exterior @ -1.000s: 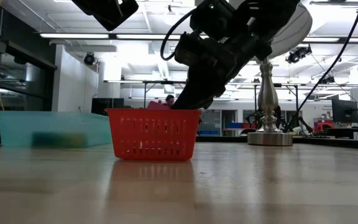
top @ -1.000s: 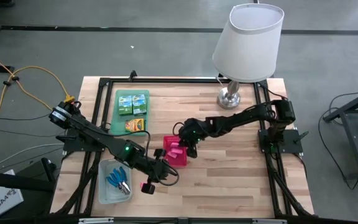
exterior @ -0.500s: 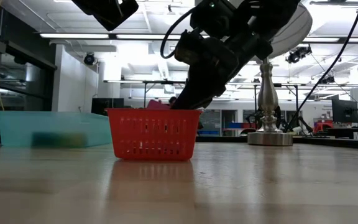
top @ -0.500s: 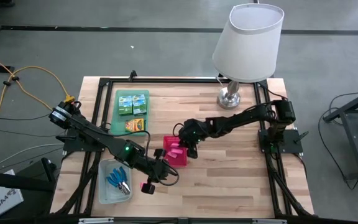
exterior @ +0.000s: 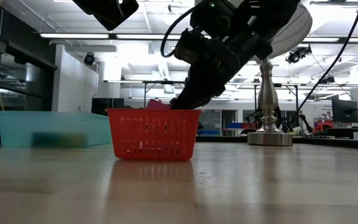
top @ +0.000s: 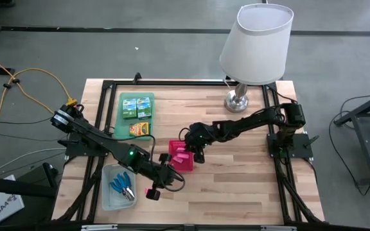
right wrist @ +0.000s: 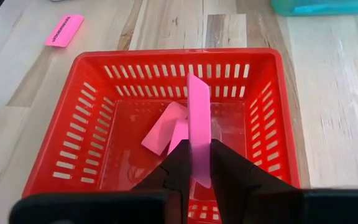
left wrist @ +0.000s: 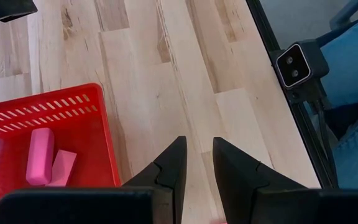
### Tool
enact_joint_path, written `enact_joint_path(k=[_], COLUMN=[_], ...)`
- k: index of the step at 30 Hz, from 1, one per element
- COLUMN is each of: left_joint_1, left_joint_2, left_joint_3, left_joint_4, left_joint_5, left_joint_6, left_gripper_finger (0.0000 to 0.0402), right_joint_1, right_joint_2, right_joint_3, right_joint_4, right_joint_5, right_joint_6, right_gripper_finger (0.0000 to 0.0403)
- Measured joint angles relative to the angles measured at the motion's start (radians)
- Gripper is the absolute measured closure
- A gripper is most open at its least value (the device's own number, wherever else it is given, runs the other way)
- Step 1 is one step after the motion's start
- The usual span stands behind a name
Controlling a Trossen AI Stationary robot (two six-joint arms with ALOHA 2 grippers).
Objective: Pick & Place School Supplies
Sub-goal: Put the pink eraser into the red bin
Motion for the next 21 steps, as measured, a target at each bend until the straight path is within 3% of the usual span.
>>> enact_joint_path(k=[10, 21], left_joint_1=[0.000, 0.000], left_joint_2=[0.000, 0.000], left_joint_3=[0.000, 0.000], left_joint_4=[0.000, 0.000], left_joint_5=[0.000, 0.000], left_joint_6=[0.000, 0.000], left_gripper_finger=[0.0328, 0.0328], right_joint_1=[0.000, 0.000], right_joint_2=[0.000, 0.000], right_joint_3=[0.000, 0.000], right_joint_4=[0.000, 0.026], right_joint_5=[-0.003, 0.005], right_joint_6=[-0.045, -0.049], right_gripper_finger=[0.0352, 0.0272])
